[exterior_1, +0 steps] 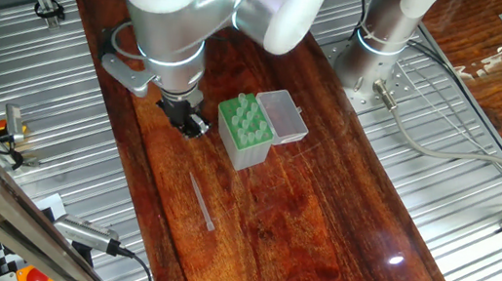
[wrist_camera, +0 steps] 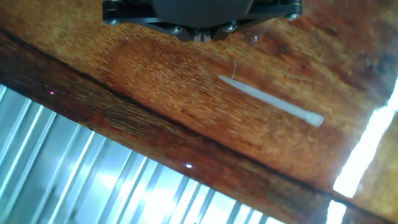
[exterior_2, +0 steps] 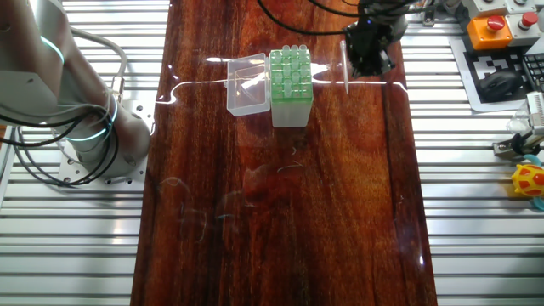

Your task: Insert a large pipette tip into the holder for large pipette tips

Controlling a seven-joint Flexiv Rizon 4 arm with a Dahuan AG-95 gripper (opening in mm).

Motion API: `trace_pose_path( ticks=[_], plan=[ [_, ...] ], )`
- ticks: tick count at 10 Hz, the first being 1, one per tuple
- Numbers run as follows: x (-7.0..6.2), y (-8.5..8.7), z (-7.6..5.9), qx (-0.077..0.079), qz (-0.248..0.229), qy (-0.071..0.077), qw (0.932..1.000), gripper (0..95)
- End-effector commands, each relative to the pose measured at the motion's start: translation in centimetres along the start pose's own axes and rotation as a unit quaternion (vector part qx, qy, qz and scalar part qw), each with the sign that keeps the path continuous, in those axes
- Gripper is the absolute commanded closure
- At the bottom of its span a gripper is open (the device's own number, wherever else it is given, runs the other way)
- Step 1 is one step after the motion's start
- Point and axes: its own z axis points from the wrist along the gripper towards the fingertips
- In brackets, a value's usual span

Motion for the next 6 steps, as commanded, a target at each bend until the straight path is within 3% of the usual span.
trace_pose_path(
  ticks=[1,3,4,6],
  plan=[
    [-2.2,1.3,1.3,-0.015,-0.026,0.001,0.9995,95.0],
    [-5.0,3.7,3.0,-0.011,-0.015,-0.003,0.9998,95.0],
    [-6.3,5.3,3.7,-0.007,-0.012,-0.002,0.9999,76.0],
    [-6.6,5.8,3.9,0.0,-0.032,-0.001,0.9995,76.0]
  ],
)
